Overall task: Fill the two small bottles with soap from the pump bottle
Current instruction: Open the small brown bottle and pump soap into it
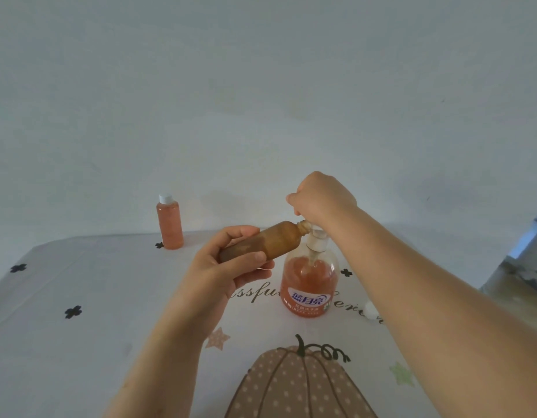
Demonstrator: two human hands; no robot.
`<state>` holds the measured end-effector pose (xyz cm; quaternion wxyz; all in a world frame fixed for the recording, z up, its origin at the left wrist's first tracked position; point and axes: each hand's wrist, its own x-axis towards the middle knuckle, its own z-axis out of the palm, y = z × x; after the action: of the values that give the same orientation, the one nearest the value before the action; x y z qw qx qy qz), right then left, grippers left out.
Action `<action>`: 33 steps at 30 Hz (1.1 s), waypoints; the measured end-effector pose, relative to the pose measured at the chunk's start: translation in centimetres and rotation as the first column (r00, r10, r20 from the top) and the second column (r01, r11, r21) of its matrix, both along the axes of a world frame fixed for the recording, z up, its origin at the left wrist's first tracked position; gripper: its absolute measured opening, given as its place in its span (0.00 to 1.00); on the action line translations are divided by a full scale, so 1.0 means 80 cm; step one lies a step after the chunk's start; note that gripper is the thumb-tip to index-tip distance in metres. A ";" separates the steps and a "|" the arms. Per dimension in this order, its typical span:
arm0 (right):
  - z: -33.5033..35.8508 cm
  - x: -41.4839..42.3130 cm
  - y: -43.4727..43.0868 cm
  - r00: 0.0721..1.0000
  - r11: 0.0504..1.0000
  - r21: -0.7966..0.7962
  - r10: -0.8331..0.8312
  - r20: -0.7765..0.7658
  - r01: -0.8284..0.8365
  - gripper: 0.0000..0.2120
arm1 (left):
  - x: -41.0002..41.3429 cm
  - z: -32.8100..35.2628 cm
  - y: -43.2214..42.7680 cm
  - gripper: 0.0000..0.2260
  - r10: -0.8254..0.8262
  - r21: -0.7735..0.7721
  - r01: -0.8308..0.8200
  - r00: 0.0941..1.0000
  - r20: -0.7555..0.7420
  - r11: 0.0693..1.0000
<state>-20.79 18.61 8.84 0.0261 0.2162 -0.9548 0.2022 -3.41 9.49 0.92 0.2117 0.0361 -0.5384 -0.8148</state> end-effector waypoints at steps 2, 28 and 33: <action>0.008 0.002 0.000 1.000 1.000 0.015 0.008 -0.017 -0.008 0.09 | 0.001 0.002 0.001 0.18 -0.006 0.000 0.006 1.000 -0.010 1.000; -0.005 0.007 -0.004 0.996 0.996 0.070 -0.060 0.061 0.055 0.09 | 0.000 -0.005 0.001 0.17 0.015 0.020 -0.015 1.000 0.024 1.000; 0.007 0.012 -0.001 0.999 0.998 0.054 -0.034 0.020 0.033 0.09 | 0.002 0.000 0.003 0.18 0.018 0.011 -0.018 1.000 0.009 1.000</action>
<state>-19.82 18.49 9.38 0.0137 0.1989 -0.9636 0.1784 -3.24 9.77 0.94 0.2166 0.0456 -0.5344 -0.8157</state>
